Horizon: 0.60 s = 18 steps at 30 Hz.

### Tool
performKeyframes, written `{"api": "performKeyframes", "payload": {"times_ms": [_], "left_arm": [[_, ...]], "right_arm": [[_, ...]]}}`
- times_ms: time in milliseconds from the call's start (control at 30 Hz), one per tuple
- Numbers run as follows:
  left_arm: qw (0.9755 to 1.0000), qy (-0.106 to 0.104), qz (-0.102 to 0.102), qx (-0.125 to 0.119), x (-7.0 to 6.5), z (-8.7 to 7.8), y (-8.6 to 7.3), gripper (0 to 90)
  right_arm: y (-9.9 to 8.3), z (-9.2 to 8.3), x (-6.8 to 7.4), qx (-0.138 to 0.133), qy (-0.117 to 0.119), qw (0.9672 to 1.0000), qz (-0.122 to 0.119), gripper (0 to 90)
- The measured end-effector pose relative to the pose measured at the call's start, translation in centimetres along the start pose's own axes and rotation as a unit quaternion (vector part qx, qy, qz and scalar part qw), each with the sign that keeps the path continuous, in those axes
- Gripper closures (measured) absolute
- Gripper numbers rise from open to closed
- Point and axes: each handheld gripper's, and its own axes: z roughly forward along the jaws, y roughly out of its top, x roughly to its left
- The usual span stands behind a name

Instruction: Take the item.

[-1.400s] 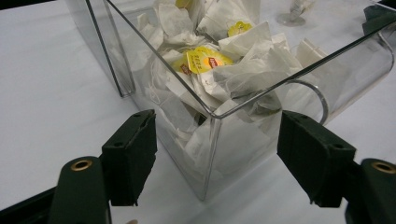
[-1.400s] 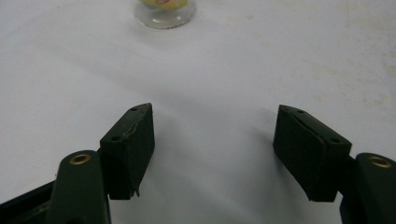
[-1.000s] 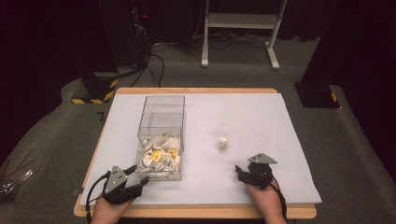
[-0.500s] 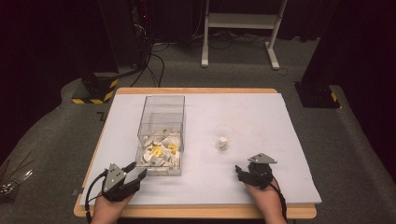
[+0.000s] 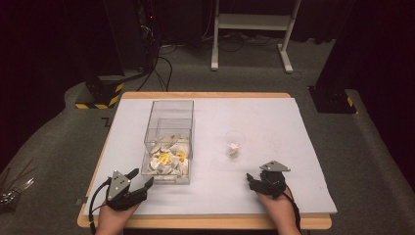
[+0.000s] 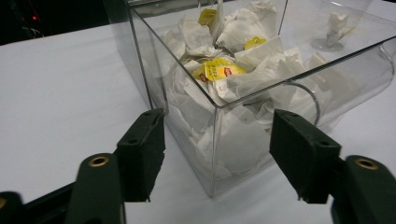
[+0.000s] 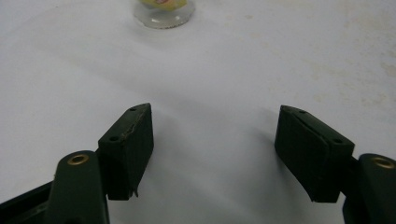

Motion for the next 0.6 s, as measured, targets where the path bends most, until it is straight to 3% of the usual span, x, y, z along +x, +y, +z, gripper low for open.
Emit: {"api": "performKeyframes", "payload": {"times_ms": [200,433,600], "left_arm": [[1.0,-0.003,0.0,0.004,-0.18,0.41,0.27,28.7],[0.9997,0.007,-0.017,0.013,0.13,0.69,0.63,22.9],[0.9996,0.015,-0.016,0.02,0.44,0.88,0.83,18.2]], "right_arm": [[0.0,0.0,0.0,0.0,0.0,1.0,0.0,28.4],[0.01,0.01,-0.02,0.0,0.0,1.0,0.0,28.4],[0.01,0.02,-0.06,0.001,0.002,1.0,0.001,28.3]]}}
